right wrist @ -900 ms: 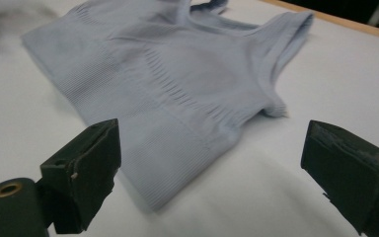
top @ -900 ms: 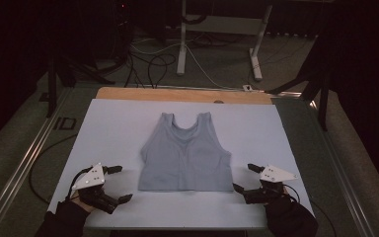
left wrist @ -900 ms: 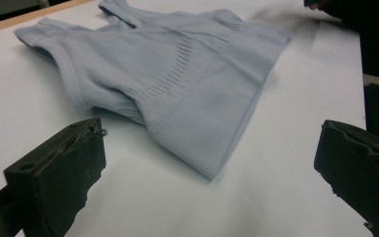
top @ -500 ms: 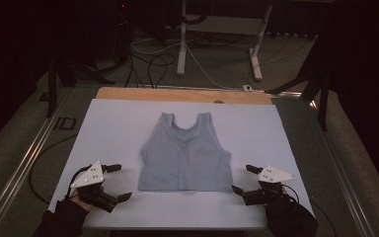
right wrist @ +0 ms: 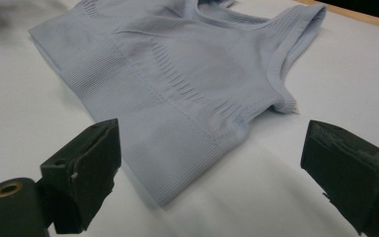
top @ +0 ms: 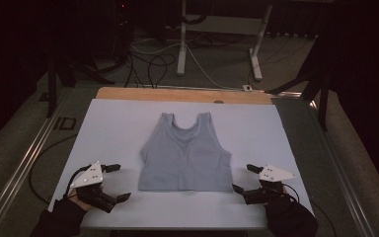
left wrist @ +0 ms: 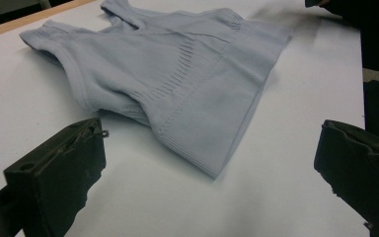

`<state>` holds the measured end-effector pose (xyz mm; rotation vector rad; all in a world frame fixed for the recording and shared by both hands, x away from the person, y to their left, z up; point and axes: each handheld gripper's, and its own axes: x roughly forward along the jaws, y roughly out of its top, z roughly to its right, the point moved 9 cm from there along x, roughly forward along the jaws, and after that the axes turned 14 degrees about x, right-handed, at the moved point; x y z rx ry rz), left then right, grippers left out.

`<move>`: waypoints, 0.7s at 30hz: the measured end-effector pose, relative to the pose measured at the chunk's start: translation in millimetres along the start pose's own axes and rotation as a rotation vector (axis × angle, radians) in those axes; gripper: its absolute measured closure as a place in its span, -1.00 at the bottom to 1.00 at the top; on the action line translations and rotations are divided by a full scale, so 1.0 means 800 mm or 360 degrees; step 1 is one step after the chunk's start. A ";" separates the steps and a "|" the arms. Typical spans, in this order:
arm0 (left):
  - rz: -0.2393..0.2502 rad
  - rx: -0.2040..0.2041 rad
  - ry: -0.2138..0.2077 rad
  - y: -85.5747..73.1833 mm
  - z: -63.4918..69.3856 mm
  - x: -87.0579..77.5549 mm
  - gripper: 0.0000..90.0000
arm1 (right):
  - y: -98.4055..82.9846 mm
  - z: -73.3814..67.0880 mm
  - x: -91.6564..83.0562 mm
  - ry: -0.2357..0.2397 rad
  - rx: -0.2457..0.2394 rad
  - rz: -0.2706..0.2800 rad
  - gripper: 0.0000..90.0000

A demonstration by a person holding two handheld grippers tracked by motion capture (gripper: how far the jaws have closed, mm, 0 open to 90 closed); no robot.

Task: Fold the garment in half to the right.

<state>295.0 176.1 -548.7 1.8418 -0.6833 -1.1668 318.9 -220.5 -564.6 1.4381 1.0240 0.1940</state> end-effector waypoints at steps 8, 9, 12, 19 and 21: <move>-0.0015 0.0013 -0.0016 0.014 0.001 -0.002 -0.99 | 0.015 -0.007 -0.003 0.0043 0.0051 0.0024 -0.81; -0.0004 0.0020 -0.0019 0.019 0.002 -0.003 -0.99 | 0.019 -0.008 -0.004 0.0051 0.0051 0.0032 -0.81; 0.0002 0.0061 -0.0007 0.032 0.003 -0.003 -0.99 | 0.032 -0.011 -0.008 0.0052 0.0049 0.0051 -0.81; -0.0020 0.0087 -0.0020 0.058 0.000 -0.001 -0.99 | 0.059 -0.010 -0.013 0.0003 -0.0008 0.0053 -0.81; -0.0022 0.0090 -0.0025 0.065 -0.001 -0.001 -0.99 | 0.068 -0.010 -0.012 -0.0009 -0.0019 0.0056 -0.81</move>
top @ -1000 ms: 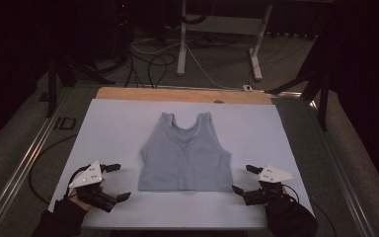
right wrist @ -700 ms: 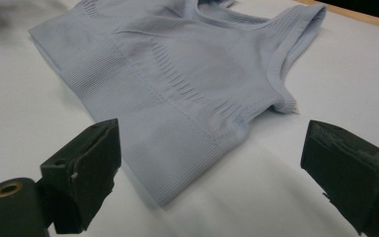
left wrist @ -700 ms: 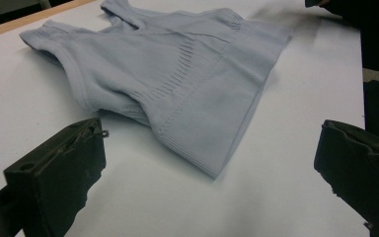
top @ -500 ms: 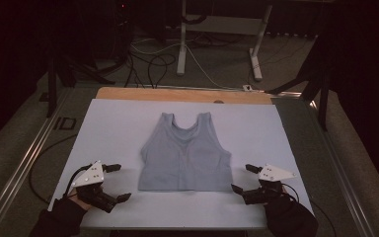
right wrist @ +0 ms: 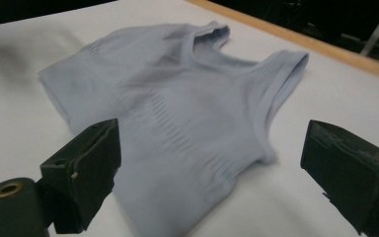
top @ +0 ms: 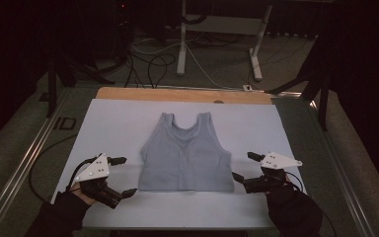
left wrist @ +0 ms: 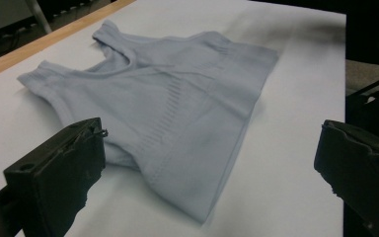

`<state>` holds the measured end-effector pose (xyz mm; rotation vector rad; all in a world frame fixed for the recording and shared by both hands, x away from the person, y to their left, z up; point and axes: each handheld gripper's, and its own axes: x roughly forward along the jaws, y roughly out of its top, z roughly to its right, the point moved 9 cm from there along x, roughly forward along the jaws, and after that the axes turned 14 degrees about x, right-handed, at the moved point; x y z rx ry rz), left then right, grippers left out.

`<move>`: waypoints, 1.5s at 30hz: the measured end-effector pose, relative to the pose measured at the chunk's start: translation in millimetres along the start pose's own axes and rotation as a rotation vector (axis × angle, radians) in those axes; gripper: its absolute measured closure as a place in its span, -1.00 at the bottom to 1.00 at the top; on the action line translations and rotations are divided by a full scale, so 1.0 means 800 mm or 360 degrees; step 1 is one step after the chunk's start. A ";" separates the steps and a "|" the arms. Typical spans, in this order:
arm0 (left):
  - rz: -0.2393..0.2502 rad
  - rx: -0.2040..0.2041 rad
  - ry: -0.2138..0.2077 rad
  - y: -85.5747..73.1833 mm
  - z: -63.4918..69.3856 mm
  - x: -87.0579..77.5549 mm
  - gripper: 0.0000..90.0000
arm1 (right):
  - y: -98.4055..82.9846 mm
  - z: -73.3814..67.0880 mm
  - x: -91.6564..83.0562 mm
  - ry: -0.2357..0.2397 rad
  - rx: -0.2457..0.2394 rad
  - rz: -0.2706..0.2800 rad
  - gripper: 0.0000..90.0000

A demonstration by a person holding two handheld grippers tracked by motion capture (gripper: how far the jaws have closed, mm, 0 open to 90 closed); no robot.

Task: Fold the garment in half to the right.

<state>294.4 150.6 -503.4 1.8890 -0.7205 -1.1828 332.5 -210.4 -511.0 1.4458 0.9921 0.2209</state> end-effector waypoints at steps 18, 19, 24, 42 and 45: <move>-0.0060 -0.0006 0.0039 0.023 -0.010 0.005 -0.99 | 0.072 -0.010 0.041 0.0018 -0.0131 0.0020 -0.81; -0.0063 -0.0018 0.0040 0.023 -0.011 0.007 -0.99 | 0.075 -0.011 0.044 0.0018 -0.0133 0.0020 -0.81; -0.0084 -0.0017 0.0051 0.025 -0.011 0.012 -0.99 | 0.091 -0.015 0.059 0.0021 -0.0138 0.0020 -0.81; -0.0200 -0.0050 0.0140 0.042 -0.016 0.026 -0.99 | 0.141 -0.032 0.118 0.0067 -0.0140 0.0044 -0.81; -0.0220 -0.0052 0.0171 0.047 -0.015 0.028 -0.99 | 0.152 -0.033 0.127 0.0076 -0.0137 0.0048 -0.81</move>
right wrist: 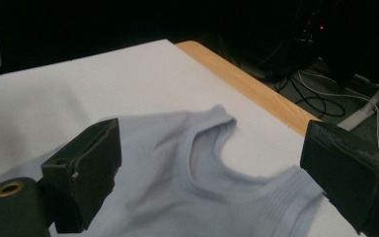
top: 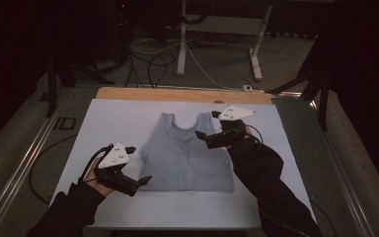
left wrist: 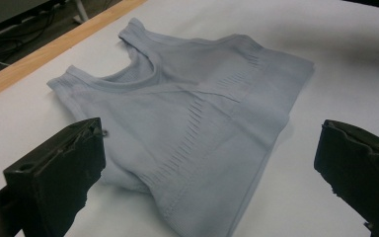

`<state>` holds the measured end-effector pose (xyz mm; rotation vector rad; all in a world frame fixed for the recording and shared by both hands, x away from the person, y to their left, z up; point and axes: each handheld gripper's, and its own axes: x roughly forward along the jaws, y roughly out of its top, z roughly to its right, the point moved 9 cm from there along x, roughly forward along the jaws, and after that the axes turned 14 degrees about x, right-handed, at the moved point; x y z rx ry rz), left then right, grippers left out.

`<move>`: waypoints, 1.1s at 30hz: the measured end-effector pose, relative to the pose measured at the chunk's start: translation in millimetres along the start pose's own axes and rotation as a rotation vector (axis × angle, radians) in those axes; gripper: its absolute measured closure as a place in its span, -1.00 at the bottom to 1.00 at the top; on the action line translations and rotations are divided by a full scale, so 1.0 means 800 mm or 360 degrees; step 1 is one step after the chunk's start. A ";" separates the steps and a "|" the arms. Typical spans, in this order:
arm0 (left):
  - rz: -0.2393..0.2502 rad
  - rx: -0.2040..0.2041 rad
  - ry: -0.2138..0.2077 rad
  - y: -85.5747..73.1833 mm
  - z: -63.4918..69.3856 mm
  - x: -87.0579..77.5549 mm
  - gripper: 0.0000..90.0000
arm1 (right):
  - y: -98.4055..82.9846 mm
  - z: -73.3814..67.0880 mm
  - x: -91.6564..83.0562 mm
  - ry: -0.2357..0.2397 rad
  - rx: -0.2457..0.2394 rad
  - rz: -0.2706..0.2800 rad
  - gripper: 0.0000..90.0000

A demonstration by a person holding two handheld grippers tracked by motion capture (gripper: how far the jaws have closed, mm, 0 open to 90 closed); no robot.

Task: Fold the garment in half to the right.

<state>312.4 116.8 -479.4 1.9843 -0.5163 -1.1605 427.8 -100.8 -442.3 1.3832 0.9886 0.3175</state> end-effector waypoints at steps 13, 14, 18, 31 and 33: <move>-0.0058 -0.0057 0.0089 0.005 0.000 0.015 -0.99 | 0.013 -0.009 0.059 0.0028 0.0004 -0.0064 -0.81; -0.0054 -0.0072 0.0088 0.005 0.000 0.016 -0.99 | 0.013 -0.010 0.065 0.0030 0.0012 -0.0068 -0.81; -0.0069 -0.0065 0.0087 0.001 0.003 0.022 -0.99 | 0.016 -0.016 0.087 0.0034 0.0018 -0.0074 -0.81; -0.0088 -0.0094 0.0132 -0.025 0.015 0.045 -0.99 | 0.022 -0.016 0.160 0.0008 0.0071 -0.0134 -0.81; -0.0083 -0.0088 0.0138 -0.028 0.017 0.046 -0.99 | 0.020 -0.013 0.170 0.0006 0.0087 -0.0153 -0.81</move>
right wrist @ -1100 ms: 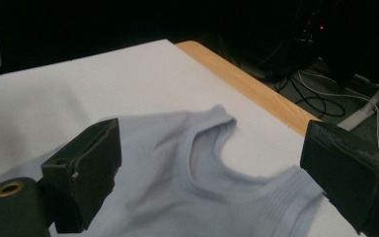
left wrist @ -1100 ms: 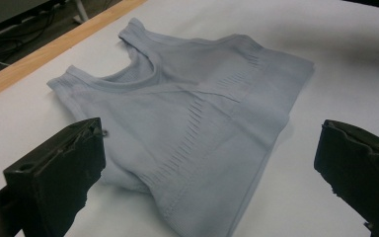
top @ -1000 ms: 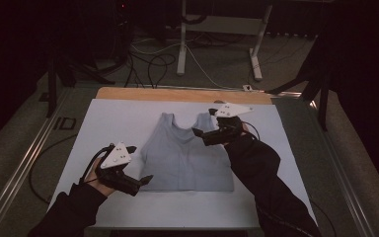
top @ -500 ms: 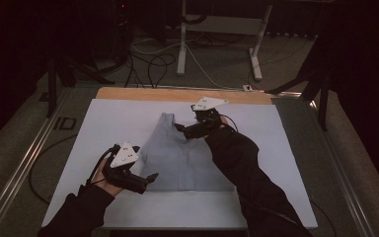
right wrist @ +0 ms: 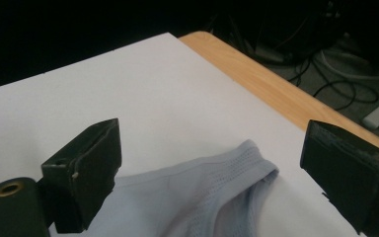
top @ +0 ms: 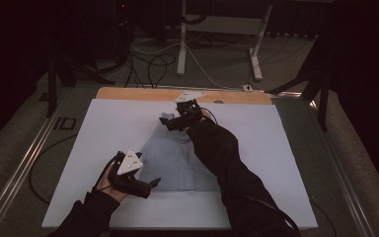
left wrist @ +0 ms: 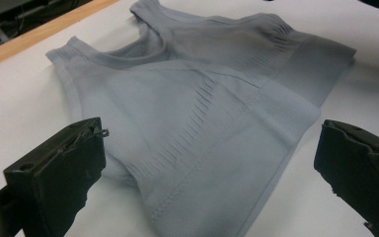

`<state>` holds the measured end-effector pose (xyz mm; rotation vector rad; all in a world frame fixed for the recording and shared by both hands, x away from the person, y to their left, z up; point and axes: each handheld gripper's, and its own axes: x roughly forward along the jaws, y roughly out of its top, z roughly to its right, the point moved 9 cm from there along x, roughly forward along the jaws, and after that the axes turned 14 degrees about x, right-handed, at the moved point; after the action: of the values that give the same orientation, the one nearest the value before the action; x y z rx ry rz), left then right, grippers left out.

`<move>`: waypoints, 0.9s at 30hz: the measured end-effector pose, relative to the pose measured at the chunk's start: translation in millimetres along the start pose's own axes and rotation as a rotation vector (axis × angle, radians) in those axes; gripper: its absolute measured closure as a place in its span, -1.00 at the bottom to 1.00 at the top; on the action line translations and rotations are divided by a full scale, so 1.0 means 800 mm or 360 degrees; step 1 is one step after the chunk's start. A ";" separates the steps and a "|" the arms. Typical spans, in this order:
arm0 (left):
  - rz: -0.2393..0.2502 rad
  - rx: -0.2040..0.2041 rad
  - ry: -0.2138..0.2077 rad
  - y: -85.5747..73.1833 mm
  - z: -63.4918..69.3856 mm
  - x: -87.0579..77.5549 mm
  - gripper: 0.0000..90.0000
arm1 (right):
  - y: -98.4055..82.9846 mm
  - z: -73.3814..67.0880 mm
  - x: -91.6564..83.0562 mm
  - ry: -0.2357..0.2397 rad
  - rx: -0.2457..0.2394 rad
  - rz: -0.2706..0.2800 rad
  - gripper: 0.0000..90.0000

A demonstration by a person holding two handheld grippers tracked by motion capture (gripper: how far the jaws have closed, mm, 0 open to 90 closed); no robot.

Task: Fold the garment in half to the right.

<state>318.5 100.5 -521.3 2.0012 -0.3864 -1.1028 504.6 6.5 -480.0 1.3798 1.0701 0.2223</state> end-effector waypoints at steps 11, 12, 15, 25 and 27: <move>-0.0153 -0.0075 -0.0092 -0.033 0.008 0.013 -0.99 | 0.000 0.012 0.039 -0.0024 0.0054 -0.0084 -0.81; -0.0177 -0.0076 -0.0080 -0.037 0.006 0.014 -0.99 | 0.000 0.012 0.043 -0.0031 0.0054 -0.0091 -0.81; -0.0221 -0.0101 -0.0101 -0.049 0.005 0.018 -0.99 | -0.001 0.014 0.051 -0.0038 0.0070 -0.0106 -0.80; -0.0367 -0.0097 -0.0212 -0.072 0.012 0.031 -0.91 | -0.014 0.019 0.078 -0.0037 0.0107 -0.0186 -0.81; -0.0392 -0.0084 -0.0220 -0.074 0.013 0.032 -0.88 | -0.018 0.020 0.083 -0.0039 0.0116 -0.0199 -0.80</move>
<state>318.6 117.7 -584.6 1.9689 -0.1815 -1.3945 545.6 37.9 -526.5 1.3714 1.1489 0.0754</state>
